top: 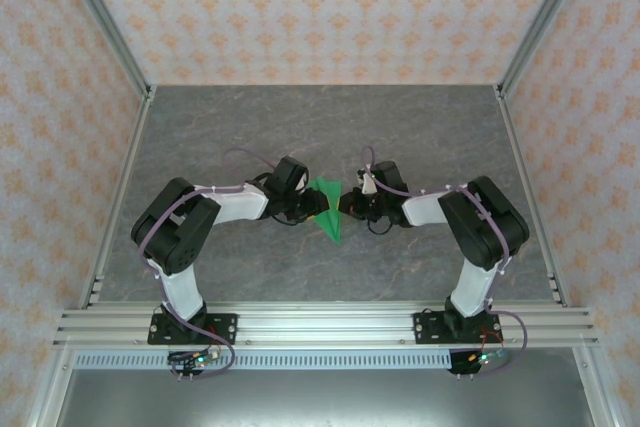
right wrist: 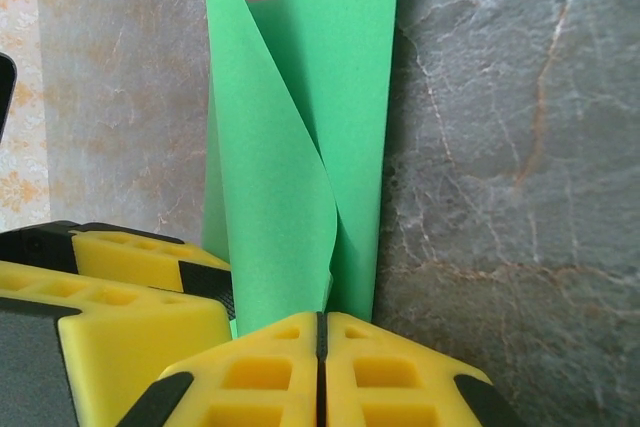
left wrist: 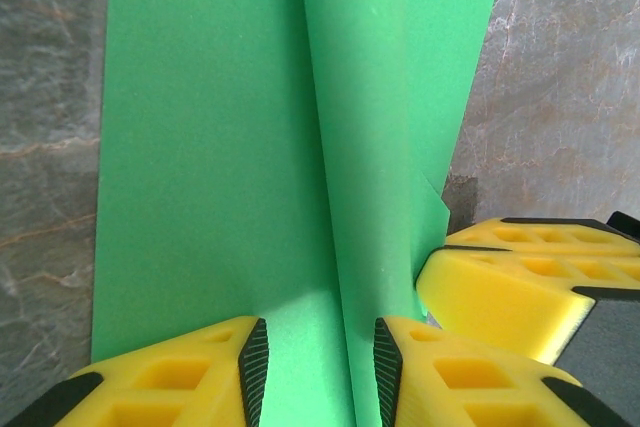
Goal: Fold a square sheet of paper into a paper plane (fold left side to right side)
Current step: Fourth fold the wing at the center of the table.
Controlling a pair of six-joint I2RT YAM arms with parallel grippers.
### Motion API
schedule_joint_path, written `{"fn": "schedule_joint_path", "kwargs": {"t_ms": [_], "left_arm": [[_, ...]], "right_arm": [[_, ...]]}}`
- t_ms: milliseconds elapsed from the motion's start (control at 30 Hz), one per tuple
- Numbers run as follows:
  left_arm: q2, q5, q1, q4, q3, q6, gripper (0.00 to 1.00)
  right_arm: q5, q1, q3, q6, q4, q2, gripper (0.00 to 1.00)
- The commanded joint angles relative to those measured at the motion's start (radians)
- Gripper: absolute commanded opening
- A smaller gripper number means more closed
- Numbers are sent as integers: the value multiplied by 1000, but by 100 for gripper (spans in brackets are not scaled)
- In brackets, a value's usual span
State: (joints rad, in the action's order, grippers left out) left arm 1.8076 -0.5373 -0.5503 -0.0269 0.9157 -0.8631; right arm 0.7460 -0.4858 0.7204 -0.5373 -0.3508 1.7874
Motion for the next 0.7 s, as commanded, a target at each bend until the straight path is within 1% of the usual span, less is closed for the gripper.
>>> {"fn": "schedule_joint_path", "kwargs": {"t_ms": [0,667], "left_arm": [[18,26,-8,31,18,12,37],[21,23,-8,34,22,14,37]], "right_arm": [[-30,6,27,28,28,-31,9],[-38,5,50,52,73,-6,9]]}}
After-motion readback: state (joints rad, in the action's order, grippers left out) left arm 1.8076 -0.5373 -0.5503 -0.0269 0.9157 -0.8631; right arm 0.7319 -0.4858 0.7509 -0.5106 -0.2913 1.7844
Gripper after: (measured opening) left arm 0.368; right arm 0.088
